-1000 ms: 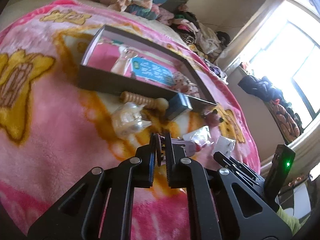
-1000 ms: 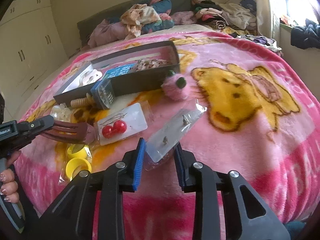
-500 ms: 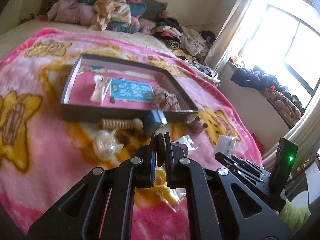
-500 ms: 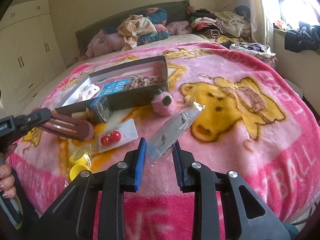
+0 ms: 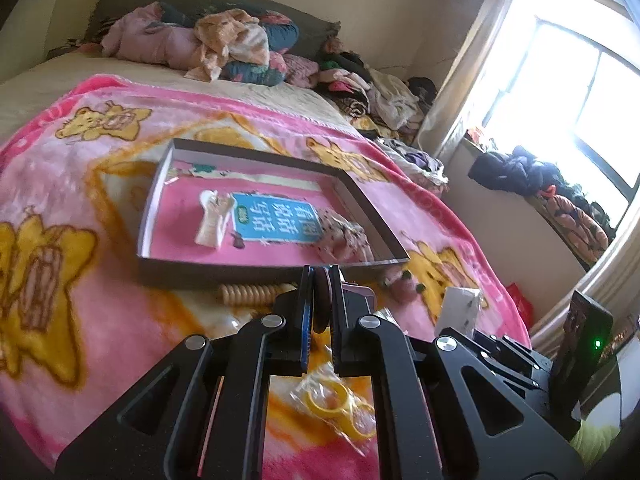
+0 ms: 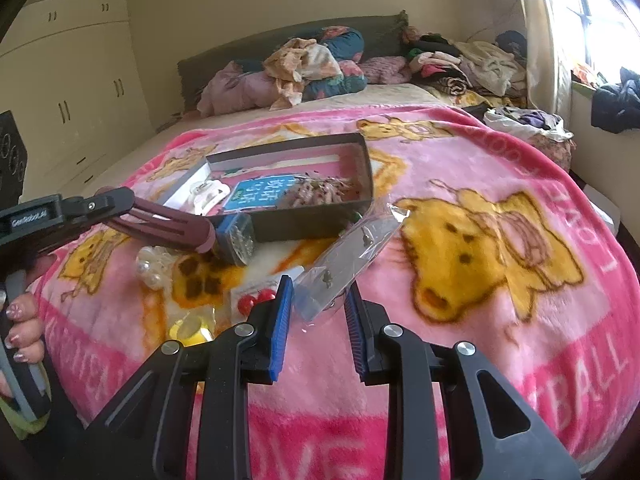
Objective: Organize jewelry
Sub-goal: 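Carry the mauve clip and the earring bag into the grey box with both tools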
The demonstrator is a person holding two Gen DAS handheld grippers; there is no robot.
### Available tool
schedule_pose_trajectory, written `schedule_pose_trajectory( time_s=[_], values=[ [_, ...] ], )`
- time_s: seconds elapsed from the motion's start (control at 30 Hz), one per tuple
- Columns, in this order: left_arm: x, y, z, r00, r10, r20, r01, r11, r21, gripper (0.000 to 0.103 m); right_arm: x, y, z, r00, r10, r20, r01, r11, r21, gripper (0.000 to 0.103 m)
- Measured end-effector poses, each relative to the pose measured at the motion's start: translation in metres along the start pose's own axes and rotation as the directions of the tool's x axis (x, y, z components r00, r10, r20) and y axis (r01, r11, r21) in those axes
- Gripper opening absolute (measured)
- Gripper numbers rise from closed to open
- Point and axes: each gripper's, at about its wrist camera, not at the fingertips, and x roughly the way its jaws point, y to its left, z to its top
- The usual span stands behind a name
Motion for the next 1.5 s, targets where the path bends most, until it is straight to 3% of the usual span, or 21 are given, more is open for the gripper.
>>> schedule_pose_trajectory(
  time_s=[0.8,1.5],
  values=[
    [0.031,0.033,0.042,0.997,0.063,0.039,-0.061,0.996,-0.06,0.002,0.053,0.009,0.059,0.999,0.041,-0.005,-0.041,0.997,-0.064,0.025],
    [0.081,0.024,0.067,0.998,0.061,0.005,-0.061,0.998,-0.008,0.002,0.107,-0.007,0.101,0.999,0.032,-0.04,-0.036,0.994,-0.105,0.025]
  ],
)
